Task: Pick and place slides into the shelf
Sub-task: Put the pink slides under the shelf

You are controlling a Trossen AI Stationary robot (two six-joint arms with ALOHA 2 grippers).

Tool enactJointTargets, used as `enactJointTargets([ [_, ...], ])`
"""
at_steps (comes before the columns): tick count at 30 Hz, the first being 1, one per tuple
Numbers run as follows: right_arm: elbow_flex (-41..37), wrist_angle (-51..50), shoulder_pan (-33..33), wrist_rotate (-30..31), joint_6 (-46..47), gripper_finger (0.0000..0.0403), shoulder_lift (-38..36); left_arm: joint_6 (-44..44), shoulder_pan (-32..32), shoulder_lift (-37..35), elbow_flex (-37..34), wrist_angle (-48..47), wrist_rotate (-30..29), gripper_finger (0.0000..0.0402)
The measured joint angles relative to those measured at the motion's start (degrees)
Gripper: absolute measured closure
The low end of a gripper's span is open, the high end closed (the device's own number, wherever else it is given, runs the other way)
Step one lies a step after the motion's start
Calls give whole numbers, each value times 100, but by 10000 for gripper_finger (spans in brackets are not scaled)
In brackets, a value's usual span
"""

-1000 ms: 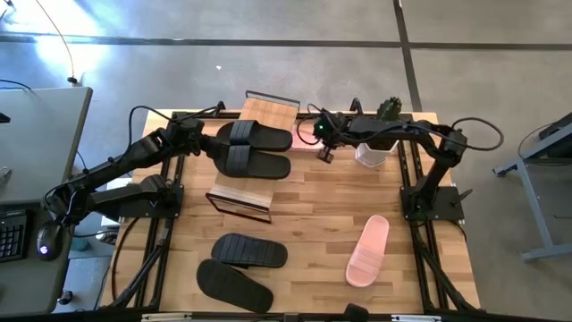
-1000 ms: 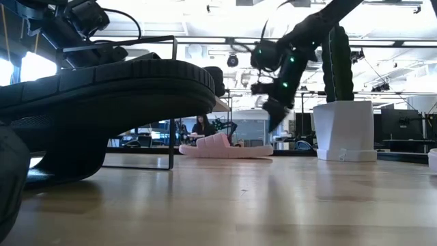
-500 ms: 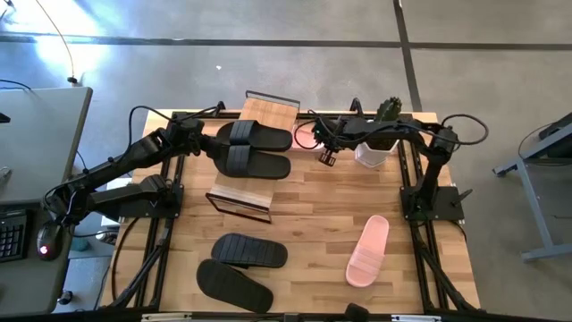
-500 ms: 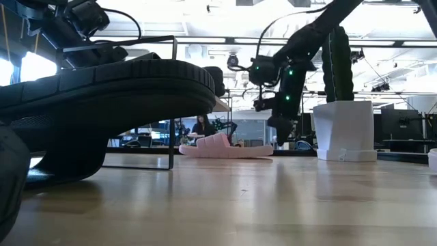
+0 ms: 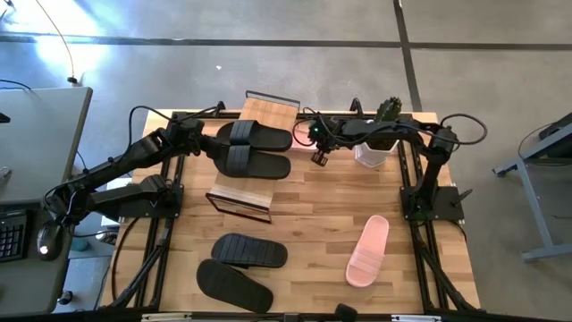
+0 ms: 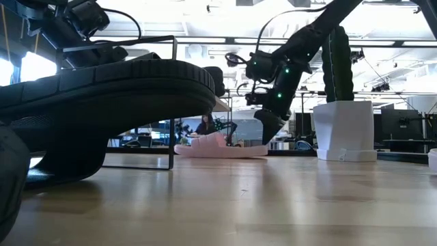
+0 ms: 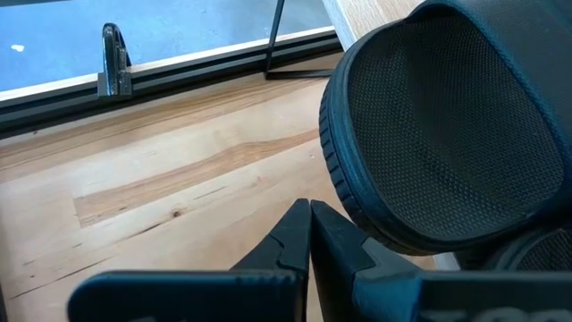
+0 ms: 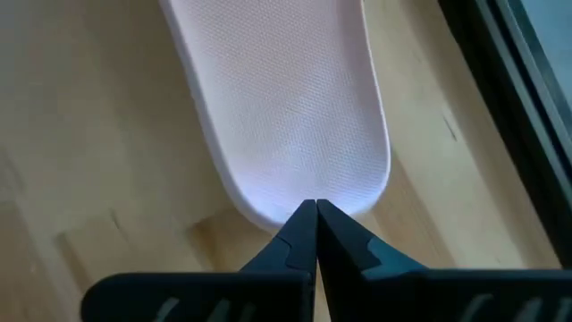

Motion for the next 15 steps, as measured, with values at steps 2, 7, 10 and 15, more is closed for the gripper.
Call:
enactJointTargets([
  [2,0,33,4,-40,2,403,87,0,-2,1,0,0,3,401],
  [7,0,493,28,-173,104,403,267,0,-2,1,0,-2,13,401],
  [10,0,784,55,-232,114,403,281,0,-2,1,0,-2,13,401],
  [15,0,964,57,-364,203,403,281,2,-2,0,0,-2,13,401],
])
